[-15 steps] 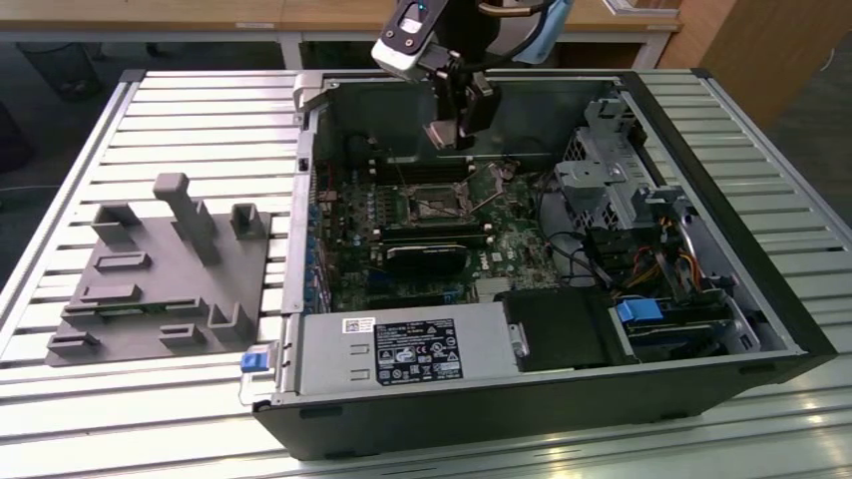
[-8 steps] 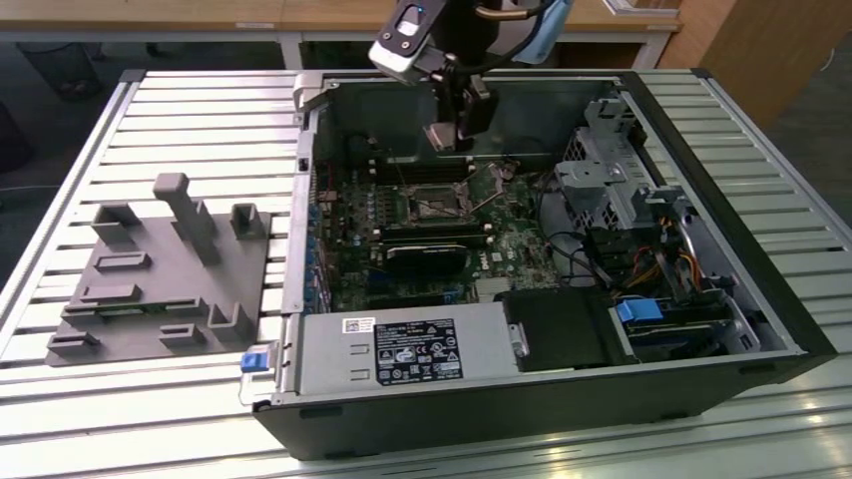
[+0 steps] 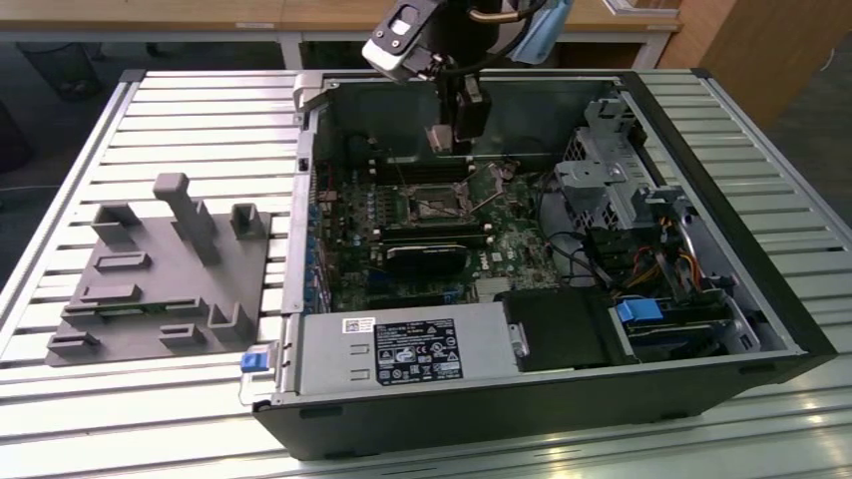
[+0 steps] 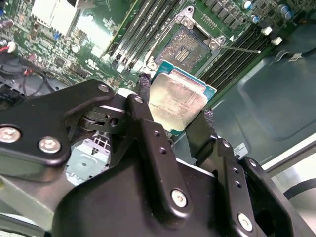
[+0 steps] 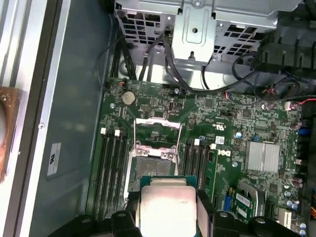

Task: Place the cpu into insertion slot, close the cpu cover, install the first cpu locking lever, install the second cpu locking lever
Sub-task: 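Place the cpu into insertion slot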

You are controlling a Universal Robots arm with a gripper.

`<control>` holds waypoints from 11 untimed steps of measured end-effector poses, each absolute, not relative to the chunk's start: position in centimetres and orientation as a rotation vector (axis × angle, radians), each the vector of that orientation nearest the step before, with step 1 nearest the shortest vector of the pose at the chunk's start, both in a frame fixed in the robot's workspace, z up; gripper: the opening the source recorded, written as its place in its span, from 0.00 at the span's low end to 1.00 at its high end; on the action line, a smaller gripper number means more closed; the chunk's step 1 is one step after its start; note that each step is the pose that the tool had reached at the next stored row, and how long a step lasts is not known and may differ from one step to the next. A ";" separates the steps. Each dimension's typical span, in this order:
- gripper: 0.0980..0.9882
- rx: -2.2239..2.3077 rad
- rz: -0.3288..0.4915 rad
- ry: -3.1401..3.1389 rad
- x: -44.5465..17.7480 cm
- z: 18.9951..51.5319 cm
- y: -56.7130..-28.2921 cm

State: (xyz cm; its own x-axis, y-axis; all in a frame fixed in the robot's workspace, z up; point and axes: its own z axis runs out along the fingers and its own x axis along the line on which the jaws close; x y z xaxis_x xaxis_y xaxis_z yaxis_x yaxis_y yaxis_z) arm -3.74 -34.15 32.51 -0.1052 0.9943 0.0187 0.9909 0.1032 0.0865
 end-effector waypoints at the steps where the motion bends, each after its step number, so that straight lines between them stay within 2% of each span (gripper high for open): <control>1: 0.50 2.072 0.119 2.299 -3.7 32.5 -34.2; 11: 0.50 2.087 0.119 2.285 -3.8 31.9 -34.2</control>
